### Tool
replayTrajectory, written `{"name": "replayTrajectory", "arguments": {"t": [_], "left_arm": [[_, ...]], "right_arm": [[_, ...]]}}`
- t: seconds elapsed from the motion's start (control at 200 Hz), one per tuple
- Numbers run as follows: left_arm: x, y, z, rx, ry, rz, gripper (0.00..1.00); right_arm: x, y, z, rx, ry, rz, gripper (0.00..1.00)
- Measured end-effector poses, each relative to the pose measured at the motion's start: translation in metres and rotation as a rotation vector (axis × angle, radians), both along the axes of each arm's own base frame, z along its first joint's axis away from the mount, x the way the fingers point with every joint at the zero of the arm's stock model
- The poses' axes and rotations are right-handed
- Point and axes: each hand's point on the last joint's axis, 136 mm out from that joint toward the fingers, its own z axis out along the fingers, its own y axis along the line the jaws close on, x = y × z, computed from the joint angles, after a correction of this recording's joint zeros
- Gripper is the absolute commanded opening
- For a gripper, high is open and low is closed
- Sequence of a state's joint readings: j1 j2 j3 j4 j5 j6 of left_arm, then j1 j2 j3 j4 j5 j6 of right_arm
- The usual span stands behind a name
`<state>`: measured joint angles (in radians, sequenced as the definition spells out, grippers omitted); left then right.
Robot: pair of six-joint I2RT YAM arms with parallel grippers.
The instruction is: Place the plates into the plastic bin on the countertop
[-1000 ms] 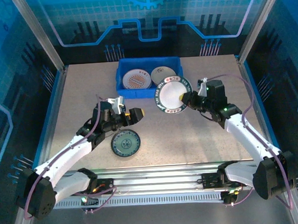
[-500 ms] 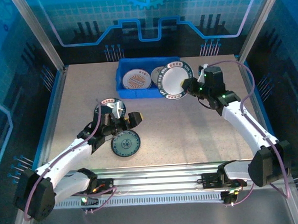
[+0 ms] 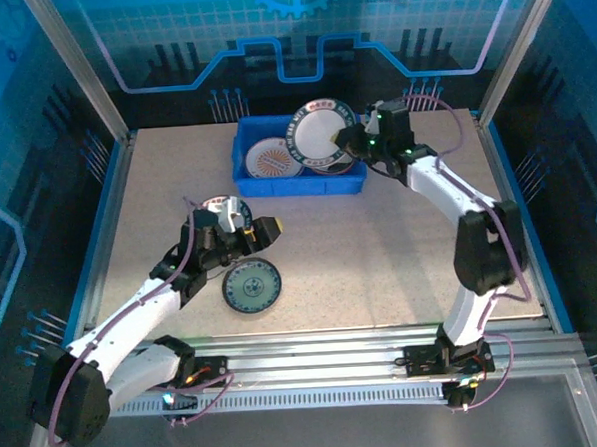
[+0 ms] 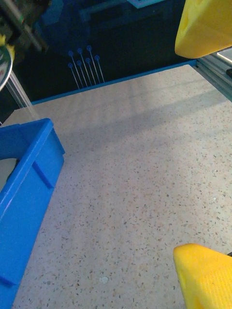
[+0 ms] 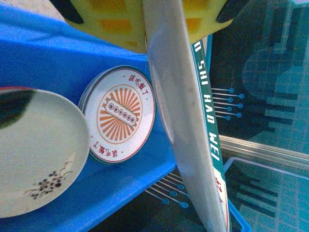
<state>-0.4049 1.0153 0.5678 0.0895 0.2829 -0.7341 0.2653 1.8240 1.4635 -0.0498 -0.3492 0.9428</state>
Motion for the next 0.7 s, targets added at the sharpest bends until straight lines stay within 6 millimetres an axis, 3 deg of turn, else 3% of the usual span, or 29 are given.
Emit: {"name": "replayTrajectory", "arguments": {"t": [0.18, 0.375, 0.52, 0.7], "left_arm": [[0.006, 0.009, 0.007, -0.052, 0.011, 0.015, 0.99], [0.016, 0.018, 0.021, -0.085, -0.003, 0.038, 0.99], [0.02, 0.022, 0.028, -0.095, -0.012, 0.048, 0.99], [0.024, 0.026, 0.033, -0.095, -0.019, 0.062, 0.99]], "right_arm": [[0.036, 0.019, -0.018, 0.027, 0.05, 0.023, 0.0], [0.06, 0.037, -0.026, 0.017, 0.072, 0.043, 0.0], [0.07, 0.053, -0.039, 0.006, 0.091, 0.064, 0.0], [0.076, 0.072, -0.076, -0.02, 0.147, 0.095, 0.0]]}}
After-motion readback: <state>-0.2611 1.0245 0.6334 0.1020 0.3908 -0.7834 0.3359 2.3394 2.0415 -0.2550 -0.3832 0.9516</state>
